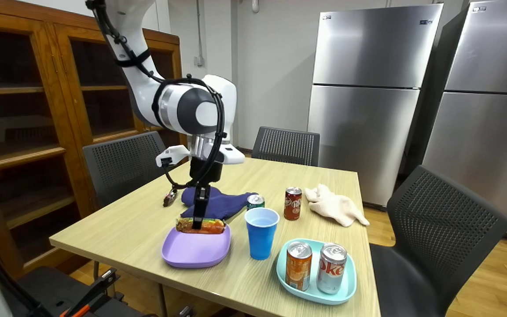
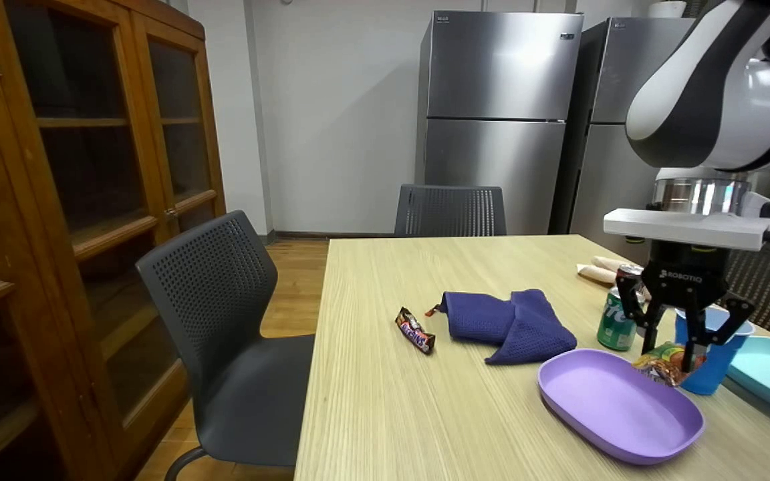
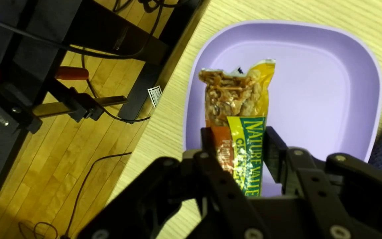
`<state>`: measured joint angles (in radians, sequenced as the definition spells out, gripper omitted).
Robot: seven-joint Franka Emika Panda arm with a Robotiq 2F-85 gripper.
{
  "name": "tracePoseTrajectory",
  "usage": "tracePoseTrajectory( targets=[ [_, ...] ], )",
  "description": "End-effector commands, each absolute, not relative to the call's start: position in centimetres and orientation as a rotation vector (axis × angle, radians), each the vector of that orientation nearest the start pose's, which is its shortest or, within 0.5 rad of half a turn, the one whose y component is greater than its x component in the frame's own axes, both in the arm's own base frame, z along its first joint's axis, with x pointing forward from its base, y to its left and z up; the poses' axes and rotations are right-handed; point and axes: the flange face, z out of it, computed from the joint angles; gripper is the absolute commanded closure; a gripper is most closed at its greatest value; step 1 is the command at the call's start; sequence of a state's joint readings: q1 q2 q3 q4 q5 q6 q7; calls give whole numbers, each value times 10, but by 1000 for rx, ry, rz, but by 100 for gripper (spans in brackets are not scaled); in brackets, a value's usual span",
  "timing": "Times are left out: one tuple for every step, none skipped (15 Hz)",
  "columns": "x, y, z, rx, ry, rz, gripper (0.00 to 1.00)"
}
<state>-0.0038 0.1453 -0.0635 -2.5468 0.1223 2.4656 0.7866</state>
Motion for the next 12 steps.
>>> tracePoseTrajectory(
  targets=[
    [430,-25,185,-2761,1482,310,85],
    [430,-25,180,-2760,1484,303,85],
    [430,-25,176,-2759,1488,299,85],
    [430,-25,172,-2761,1489,297,85],
    [429,-25,168,-2763,1490,299,85],
    [428,-24,164,-2769,1487,304,85],
    [427,-24,160,-2774,1484,307,85],
    [425,-23,157,-2780,1480,317,85],
    [424,-21,154,-2784,1477,322,85],
    [422,-20,152,-2790,1476,328,85],
    [419,-19,150,-2797,1469,338,85],
    [418,-17,148,-2803,1465,334,85]
  ],
)
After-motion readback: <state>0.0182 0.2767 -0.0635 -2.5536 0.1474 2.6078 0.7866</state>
